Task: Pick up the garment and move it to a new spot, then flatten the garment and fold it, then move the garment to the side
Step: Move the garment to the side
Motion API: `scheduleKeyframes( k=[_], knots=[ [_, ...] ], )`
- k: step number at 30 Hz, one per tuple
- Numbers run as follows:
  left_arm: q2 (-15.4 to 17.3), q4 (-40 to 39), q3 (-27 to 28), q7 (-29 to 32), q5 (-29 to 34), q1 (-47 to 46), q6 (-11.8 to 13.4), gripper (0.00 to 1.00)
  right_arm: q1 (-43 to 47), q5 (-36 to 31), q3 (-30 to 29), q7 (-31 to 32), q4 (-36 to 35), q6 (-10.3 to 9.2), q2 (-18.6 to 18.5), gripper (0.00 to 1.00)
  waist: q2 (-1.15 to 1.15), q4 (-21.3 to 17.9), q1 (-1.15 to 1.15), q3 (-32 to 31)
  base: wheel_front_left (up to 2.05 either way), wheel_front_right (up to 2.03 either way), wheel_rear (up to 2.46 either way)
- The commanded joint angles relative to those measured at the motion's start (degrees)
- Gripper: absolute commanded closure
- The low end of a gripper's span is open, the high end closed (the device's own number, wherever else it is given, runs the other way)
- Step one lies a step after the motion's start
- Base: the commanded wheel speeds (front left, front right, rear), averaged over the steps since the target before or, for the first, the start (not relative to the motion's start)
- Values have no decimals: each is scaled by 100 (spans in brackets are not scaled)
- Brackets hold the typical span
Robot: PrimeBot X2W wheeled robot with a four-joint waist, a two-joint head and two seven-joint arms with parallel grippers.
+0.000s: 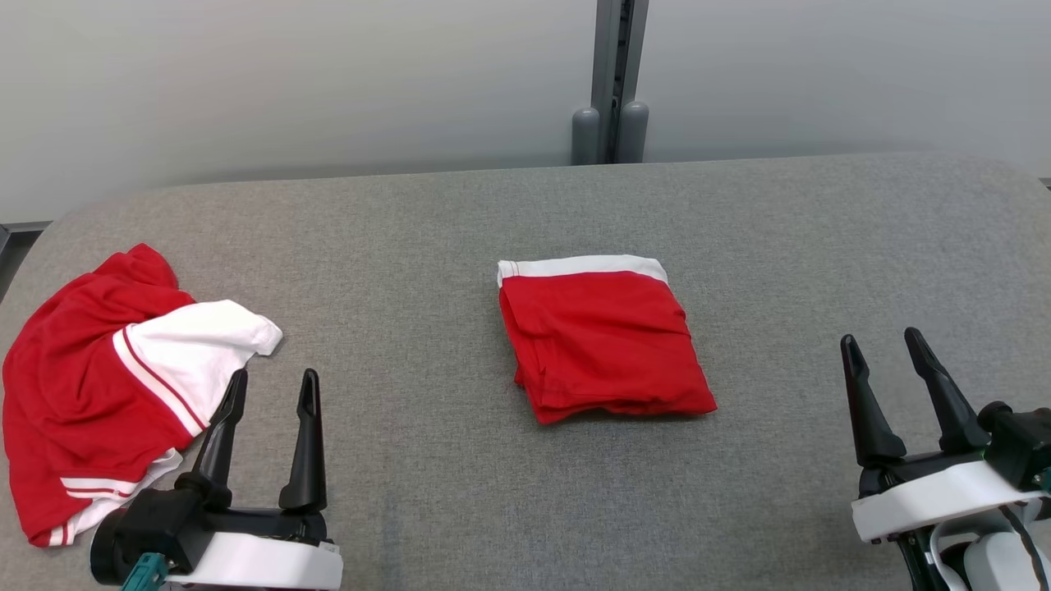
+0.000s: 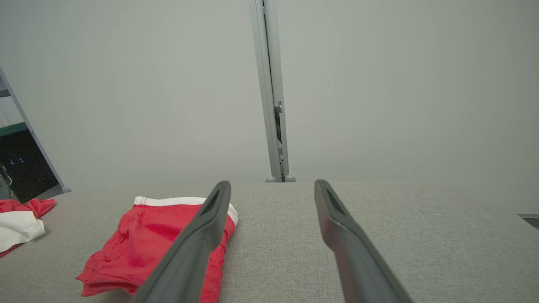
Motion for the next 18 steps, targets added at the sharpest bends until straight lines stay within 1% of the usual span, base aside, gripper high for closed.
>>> scheduleKeyframes(
  k=[1,18],
  knots=[
    [12,-25,0,0,45,-11,-29,0,-29,-21,-19,-26,42,1,-23,0,0,17,0,-5,0,0,0],
    [9,-9,-198,-1,-12,42,40,0,-47,35,58,-26,298,1,-26,0,0,97,0,-58,0,0,0]
  ],
)
